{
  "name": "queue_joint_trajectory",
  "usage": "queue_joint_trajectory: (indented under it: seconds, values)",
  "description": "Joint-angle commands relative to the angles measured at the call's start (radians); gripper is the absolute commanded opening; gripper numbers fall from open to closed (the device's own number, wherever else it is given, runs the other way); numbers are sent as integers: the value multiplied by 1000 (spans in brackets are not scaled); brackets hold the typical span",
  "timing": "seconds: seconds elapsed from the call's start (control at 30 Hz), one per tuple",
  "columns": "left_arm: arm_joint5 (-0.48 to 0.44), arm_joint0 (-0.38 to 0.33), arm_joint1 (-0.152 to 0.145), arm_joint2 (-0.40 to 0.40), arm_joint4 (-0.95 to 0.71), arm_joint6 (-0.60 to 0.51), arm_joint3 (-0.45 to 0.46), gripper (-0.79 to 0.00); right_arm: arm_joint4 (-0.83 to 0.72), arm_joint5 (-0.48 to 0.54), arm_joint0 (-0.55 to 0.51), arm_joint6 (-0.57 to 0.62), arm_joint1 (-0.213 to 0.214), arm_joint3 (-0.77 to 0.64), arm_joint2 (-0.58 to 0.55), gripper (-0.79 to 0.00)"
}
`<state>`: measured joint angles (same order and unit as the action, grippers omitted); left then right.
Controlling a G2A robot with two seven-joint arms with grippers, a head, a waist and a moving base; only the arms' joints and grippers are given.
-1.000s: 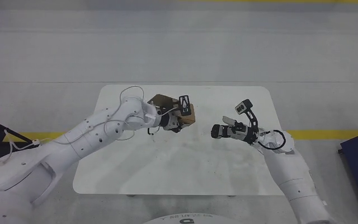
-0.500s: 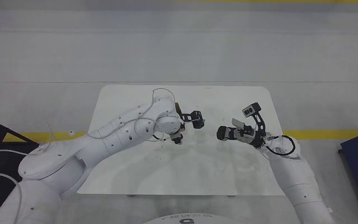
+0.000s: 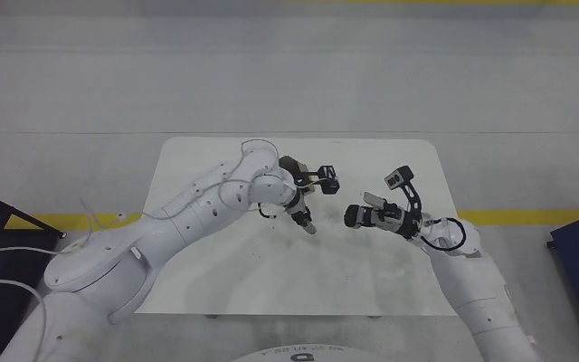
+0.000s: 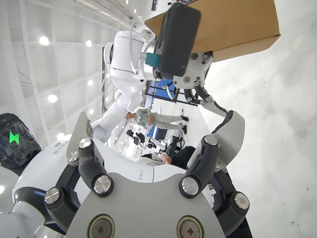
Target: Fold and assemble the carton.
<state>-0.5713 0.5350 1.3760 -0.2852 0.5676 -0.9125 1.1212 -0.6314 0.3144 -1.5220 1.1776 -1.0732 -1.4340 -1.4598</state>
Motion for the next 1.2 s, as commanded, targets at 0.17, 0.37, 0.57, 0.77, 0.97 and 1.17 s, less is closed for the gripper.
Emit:
queue_joint_trajectory:
  seconds: [0.17, 0.37, 0.57, 0.77, 0.97, 1.17]
  values:
    - [-223, 75, -80, -31, 26, -65, 41, -6, 100, -114, 71, -214, -14, 5, 77, 0]
    - [-268, 112, -141, -148, 84, 114, 158, 0, 90, -138, 81, -212, -14, 10, 84, 0]
    - [-400, 216, -210, -263, 178, 283, 231, 0, 113, -139, 80, -230, -14, 8, 85, 0]
    - [-429, 267, -236, -289, 216, 288, 234, 0, 522, -113, 25, -436, -10, -143, 154, 0]
    - [-431, 244, -219, -249, 189, 255, 206, 0, 734, -81, -23, -530, -9, -220, 202, 0]
    - [-405, 209, -195, -210, 154, 224, 168, 0, 815, -60, -58, -597, -9, -253, 214, 0]
